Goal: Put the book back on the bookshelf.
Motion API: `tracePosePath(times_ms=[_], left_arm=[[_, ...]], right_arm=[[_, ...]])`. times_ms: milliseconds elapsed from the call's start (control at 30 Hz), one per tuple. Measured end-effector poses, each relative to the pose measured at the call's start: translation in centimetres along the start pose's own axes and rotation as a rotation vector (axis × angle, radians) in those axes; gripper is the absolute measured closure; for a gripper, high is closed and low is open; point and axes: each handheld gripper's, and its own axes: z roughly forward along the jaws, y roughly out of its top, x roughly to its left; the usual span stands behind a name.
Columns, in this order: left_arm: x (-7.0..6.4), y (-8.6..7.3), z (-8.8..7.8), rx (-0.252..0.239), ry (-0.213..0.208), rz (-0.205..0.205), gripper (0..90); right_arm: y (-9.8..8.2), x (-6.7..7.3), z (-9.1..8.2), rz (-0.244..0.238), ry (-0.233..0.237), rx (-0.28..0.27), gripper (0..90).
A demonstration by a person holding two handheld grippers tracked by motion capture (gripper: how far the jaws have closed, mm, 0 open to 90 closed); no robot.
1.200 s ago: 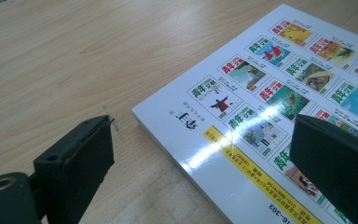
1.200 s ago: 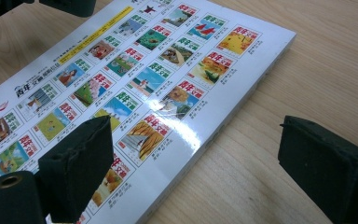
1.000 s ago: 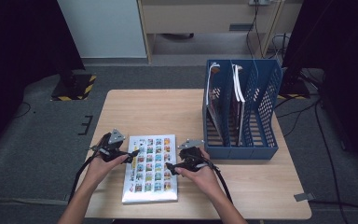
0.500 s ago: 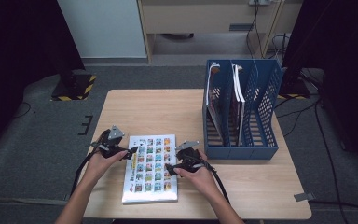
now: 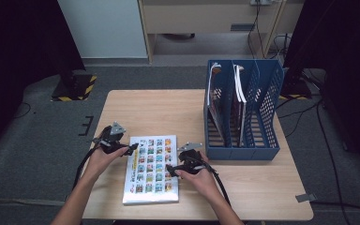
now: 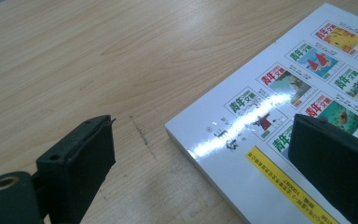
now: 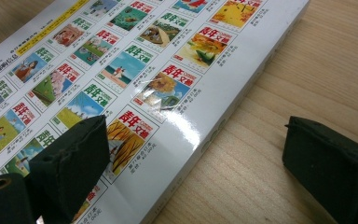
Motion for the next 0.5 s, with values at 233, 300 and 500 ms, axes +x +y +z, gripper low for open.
tracePosePath(times_ms=[233,300,500], left_arm=[[0.3,0.2,1.5,0.043,0.010,-0.015,7.3],[0.3,0.2,2.0,0.056,0.006,-0.014,7.3],[0.6,0.5,3.0,0.073,-0.029,-0.024,7.2]], right_arm=[[-0.1,0.4,-0.1,-0.013,-0.027,-0.018,7.3],[-0.2,0.4,-0.1,-0.015,-0.031,-0.022,7.3],[-0.2,0.4,-0.1,-0.017,-0.030,-0.024,7.4]])
